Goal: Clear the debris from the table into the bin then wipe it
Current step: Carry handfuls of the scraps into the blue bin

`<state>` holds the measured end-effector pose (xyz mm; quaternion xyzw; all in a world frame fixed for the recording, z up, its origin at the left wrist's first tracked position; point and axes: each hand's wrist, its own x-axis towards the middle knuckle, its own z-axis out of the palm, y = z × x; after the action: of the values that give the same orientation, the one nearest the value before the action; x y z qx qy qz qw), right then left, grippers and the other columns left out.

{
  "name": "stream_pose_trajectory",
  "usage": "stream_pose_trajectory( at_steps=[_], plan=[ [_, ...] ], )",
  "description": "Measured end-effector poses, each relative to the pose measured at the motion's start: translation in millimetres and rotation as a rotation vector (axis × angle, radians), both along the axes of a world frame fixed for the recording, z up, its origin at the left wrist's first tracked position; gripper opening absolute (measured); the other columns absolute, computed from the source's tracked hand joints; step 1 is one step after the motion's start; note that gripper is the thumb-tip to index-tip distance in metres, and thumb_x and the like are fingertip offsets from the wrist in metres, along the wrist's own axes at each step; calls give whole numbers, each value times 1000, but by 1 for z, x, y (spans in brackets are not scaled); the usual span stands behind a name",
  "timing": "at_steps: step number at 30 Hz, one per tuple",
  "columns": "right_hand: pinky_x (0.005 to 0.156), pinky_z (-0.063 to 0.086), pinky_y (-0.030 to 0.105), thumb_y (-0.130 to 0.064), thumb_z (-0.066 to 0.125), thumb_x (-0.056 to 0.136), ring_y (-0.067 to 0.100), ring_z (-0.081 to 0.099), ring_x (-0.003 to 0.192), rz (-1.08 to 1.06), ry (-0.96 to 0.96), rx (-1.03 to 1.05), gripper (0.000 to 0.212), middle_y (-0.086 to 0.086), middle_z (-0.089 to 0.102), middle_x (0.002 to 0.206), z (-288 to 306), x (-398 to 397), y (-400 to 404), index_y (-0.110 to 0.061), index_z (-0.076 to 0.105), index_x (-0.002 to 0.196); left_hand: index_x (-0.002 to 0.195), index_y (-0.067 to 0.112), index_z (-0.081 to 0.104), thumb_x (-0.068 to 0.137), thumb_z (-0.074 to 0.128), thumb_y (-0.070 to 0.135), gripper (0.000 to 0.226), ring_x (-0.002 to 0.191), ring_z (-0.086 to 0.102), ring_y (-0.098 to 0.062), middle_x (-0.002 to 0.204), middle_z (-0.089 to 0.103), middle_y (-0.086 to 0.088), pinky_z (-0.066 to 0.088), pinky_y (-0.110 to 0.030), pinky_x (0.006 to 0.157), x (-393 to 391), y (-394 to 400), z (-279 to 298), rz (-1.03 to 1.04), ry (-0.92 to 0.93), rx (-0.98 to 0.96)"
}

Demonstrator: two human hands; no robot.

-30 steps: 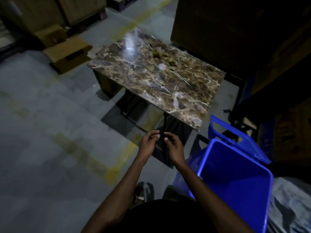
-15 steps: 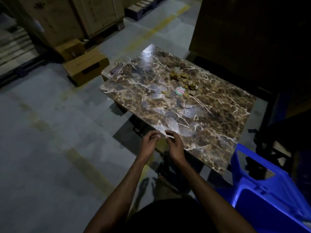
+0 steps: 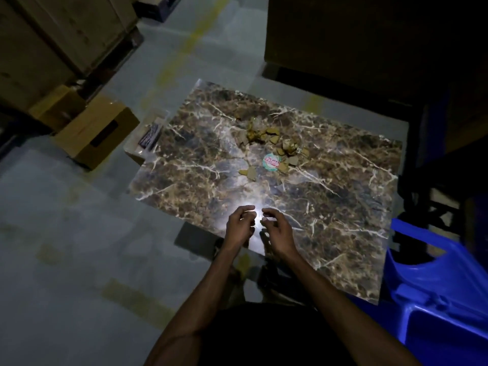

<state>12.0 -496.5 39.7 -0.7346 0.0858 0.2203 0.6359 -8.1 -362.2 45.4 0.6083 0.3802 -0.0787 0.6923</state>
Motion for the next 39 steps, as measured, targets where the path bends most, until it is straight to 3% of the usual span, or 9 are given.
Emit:
stream_pose_trajectory(
  at_steps=[4,8,15,20,24,28,31,34,39],
  plan=[
    [69,53,22,-3,61,100,7,64,79,-52,-5,-109,16,9,69,103,-19,27,28,-12,68,111,101,27,75,80,68,23,22,71,53,-23,74,62,-8,41,-39,69,38,41,-29,-59,25,-52],
    [88,57,47,-28,63,89,20,68,97,-41,2,-265,17,5,70,107,-72,54,57,-34,69,104,103,20,73,71,70,23,32,70,52,-20,74,63,-1,41,-39,74,76,87,-69,-156,38,-72],
    [83,43,22,0,62,83,22,62,104,64,52,-425,34,7,62,111,-47,131,113,-13,70,113,111,29,67,77,66,19,36,83,59,-18,96,65,-2,47,-36,78,153,127,-82,-380,61,-57],
    [85,39,5,-15,56,79,18,58,107,113,-37,-427,48,9,59,116,-46,172,127,-4,65,125,134,17,60,91,59,-4,48,106,64,-20,127,61,-5,53,-29,81,205,127,-71,-388,13,-115],
    [91,53,38,0,57,84,21,62,103,-93,-223,-442,36,7,64,112,-37,189,116,-10,67,117,132,24,61,92,64,13,41,117,63,-24,131,62,-3,56,-49,97,234,145,-74,-374,-109,139],
    [108,44,41,-4,62,86,36,49,128,-340,-246,-601,50,17,44,139,-44,203,87,-5,54,135,147,17,48,96,64,22,54,132,45,-12,145,44,-5,43,-38,112,277,163,-53,-417,-355,576],
    [109,42,45,-10,70,85,38,41,134,-310,-108,-639,67,18,34,147,-54,217,77,-8,44,147,161,21,30,91,63,51,83,156,19,-29,167,25,-11,15,-47,127,320,169,-54,-636,-374,793],
    [110,42,50,-24,64,83,40,44,131,-204,-107,-648,65,21,40,141,-61,225,80,-6,50,143,163,30,21,90,55,69,90,158,10,-31,171,17,-10,4,-48,128,335,163,-74,-844,-344,832],
    [103,47,46,-32,60,96,25,49,125,-90,-214,-499,46,10,50,133,-60,215,96,-10,57,137,158,28,35,94,56,60,75,151,26,-28,162,34,-4,24,-53,123,295,138,-84,-874,-406,774]
  ],
)
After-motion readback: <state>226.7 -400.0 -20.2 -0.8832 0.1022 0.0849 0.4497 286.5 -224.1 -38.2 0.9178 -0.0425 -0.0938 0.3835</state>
